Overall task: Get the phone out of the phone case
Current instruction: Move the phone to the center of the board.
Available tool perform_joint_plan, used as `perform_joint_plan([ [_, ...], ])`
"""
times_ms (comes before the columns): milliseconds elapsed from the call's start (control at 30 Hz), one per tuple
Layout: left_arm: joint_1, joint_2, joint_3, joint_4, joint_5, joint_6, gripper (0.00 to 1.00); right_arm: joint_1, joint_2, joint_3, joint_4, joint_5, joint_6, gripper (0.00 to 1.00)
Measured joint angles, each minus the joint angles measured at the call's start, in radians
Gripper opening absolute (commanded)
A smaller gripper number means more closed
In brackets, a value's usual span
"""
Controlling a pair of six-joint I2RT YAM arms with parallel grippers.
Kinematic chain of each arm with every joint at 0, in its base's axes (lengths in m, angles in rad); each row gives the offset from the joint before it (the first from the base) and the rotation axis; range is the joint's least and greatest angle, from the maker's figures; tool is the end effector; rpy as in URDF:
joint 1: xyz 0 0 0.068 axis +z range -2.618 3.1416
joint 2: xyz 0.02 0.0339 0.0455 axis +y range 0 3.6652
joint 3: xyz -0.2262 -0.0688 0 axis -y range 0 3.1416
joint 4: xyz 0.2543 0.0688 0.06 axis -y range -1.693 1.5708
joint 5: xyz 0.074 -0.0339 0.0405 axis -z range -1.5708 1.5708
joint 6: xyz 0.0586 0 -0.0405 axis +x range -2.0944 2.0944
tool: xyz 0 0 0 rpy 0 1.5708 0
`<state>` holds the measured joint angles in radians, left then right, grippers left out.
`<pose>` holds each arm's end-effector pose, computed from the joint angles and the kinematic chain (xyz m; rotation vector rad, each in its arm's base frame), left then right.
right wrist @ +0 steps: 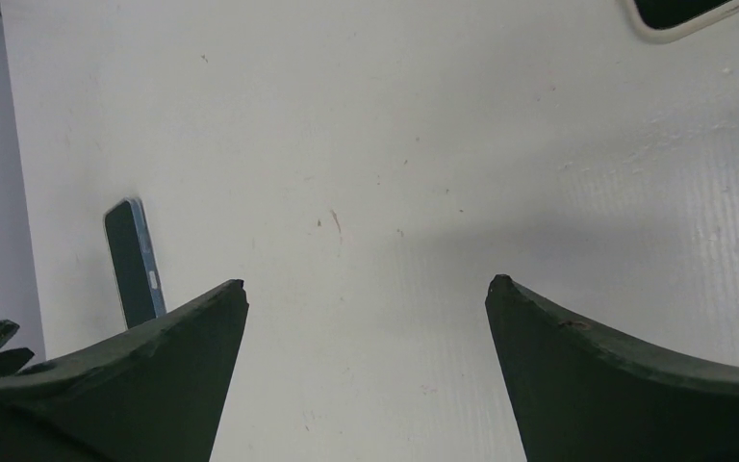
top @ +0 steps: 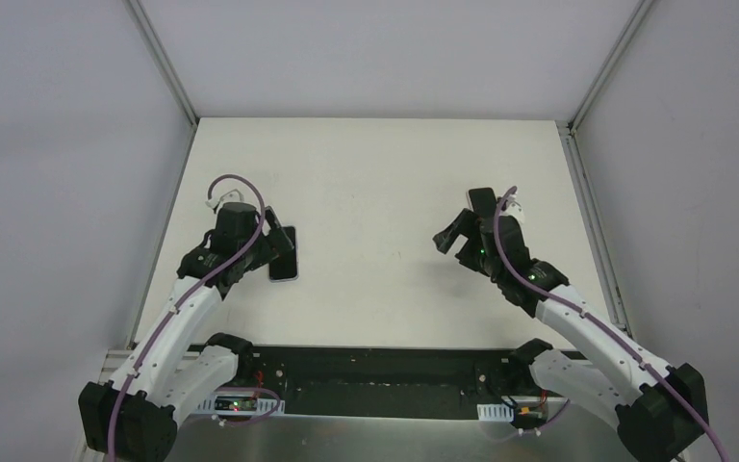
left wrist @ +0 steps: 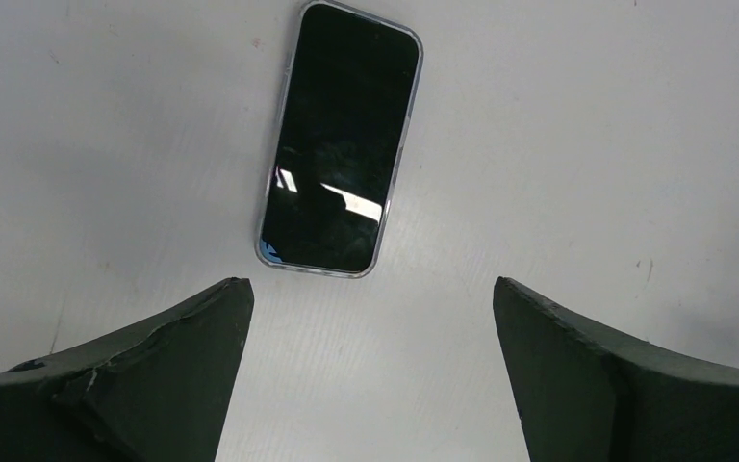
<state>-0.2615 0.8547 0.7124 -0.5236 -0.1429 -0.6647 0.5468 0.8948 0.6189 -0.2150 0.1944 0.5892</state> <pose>0.2297 -0.0528 0.2259 -0.5272 2.1885 -0.3445 0.2241 0.1232 0.2164 0.1661 2.0833 0.5012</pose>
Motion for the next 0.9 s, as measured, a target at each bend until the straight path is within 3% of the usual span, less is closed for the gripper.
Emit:
perform_joint_plan([
  [167, 0.000, 0.096, 0.039, -0.006, 0.002, 0.038, 0.94, 0.080, 0.067, 0.000, 0.002, -0.018, 0.002, 0.99],
  [500, 0.021, 0.502, 0.170, 0.004, -0.014, 0.075, 0.92, 0.144, 0.106, -0.008, 0.031, -0.043, 0.021, 0.99],
  [900, 0.021, 0.634, 0.202, 0.040, -0.015, 0.077, 0.92, 0.177, 0.095, -0.071, 0.066, -0.071, 0.042, 0.99],
])
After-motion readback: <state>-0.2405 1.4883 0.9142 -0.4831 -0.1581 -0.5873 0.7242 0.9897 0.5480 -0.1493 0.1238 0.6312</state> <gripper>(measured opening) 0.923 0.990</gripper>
